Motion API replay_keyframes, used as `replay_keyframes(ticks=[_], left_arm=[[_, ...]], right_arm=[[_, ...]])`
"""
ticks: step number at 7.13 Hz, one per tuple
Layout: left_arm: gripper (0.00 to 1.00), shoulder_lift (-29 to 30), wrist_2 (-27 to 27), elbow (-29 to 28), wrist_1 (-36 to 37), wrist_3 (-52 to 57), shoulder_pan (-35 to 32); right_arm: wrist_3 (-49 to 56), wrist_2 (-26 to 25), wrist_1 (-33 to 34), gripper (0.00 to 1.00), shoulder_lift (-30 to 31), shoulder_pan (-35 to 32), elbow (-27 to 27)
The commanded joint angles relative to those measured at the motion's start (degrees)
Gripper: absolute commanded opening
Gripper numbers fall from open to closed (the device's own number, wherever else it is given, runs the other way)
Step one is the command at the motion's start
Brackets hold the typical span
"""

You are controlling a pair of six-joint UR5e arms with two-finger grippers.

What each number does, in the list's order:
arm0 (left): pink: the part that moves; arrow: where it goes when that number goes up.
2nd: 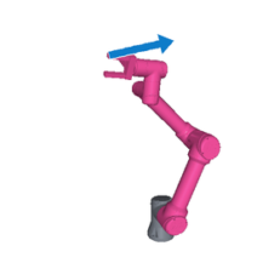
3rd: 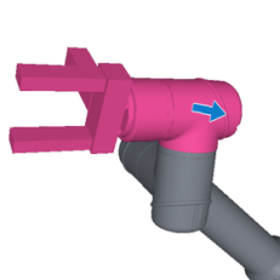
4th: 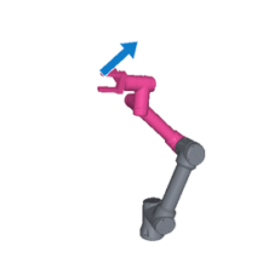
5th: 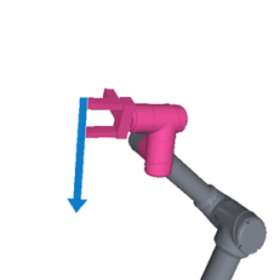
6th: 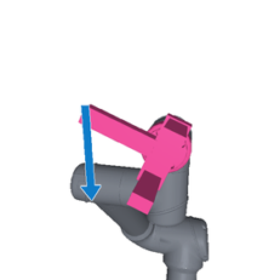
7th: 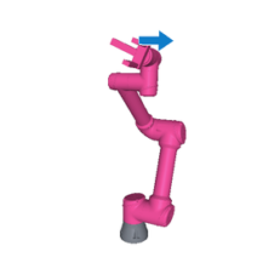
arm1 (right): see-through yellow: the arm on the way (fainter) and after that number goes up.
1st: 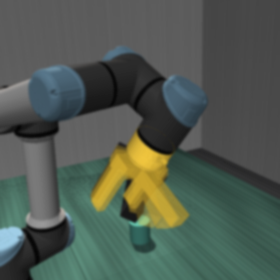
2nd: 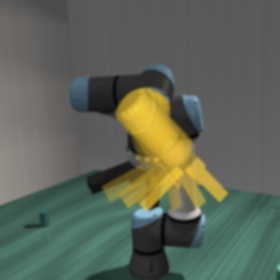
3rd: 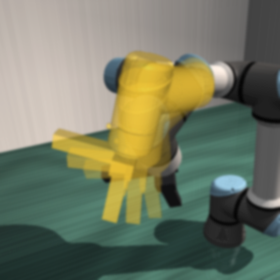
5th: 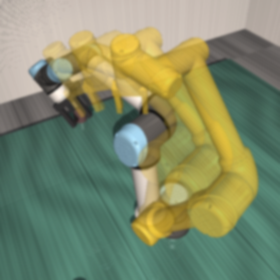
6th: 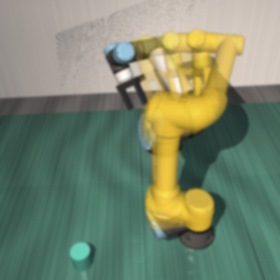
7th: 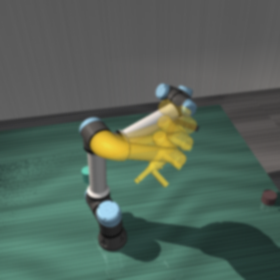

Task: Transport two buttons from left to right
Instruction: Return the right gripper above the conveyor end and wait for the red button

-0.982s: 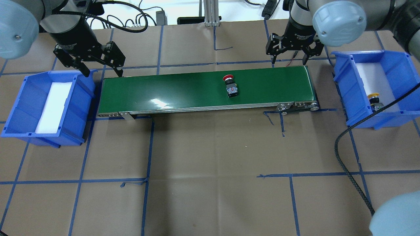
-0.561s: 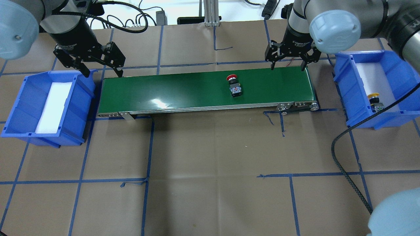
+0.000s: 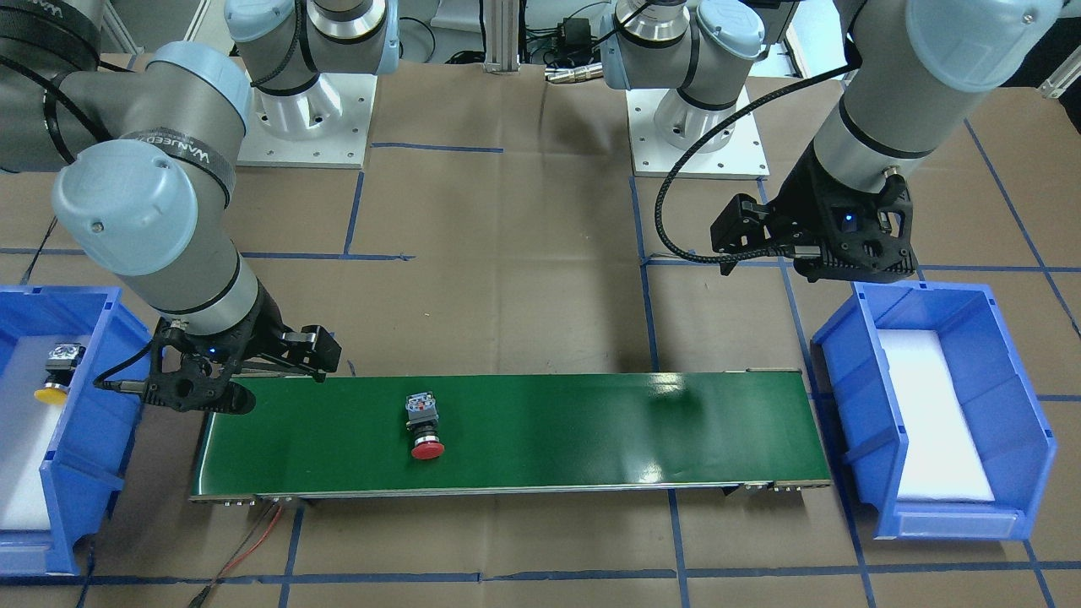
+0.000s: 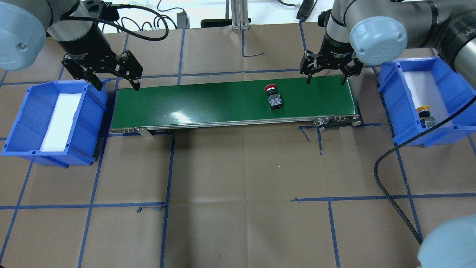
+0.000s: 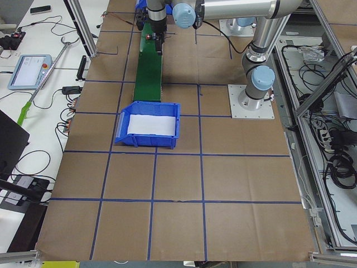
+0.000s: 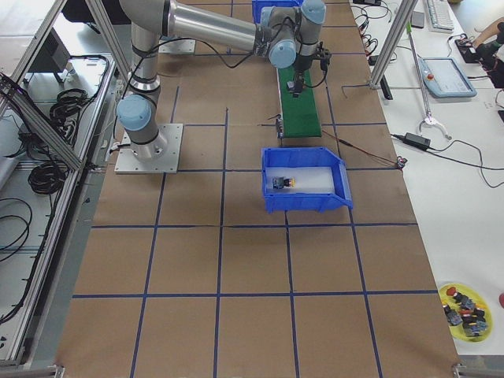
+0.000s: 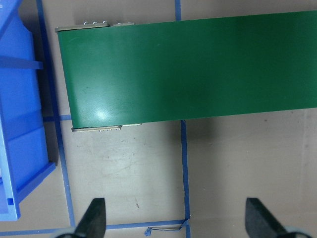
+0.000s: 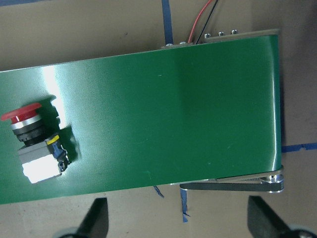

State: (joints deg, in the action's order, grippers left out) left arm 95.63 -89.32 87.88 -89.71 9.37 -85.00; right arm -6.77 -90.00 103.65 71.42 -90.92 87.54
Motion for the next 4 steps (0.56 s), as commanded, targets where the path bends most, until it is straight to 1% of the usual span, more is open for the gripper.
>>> replay_keyframes(ticks=[1,2,3,4], left_arm=[[1.0,-0.5,-5.5,2.9,0.1,9.7,2.2],[1.0,-1.0,-6.5,2.0,-0.4,8.2,4.4],[0.99,-0.8,-4.8,1.2,0.1,7.7,4.2],[0.99,-1.1,-4.5,0.5,0.0,7.4,4.3]], right_arm=[[0.0,0.0,0.1,1.0,-0.7,0.0,0.0],[-0.1,0.0,0.6,1.0,-1.4,-0.2,-0.1],[-0.1,0.0,6.4,1.0,-3.0,-0.5,0.0],[-0.1,0.1,8.6,1.0,-4.3,-1.3,-0.1]])
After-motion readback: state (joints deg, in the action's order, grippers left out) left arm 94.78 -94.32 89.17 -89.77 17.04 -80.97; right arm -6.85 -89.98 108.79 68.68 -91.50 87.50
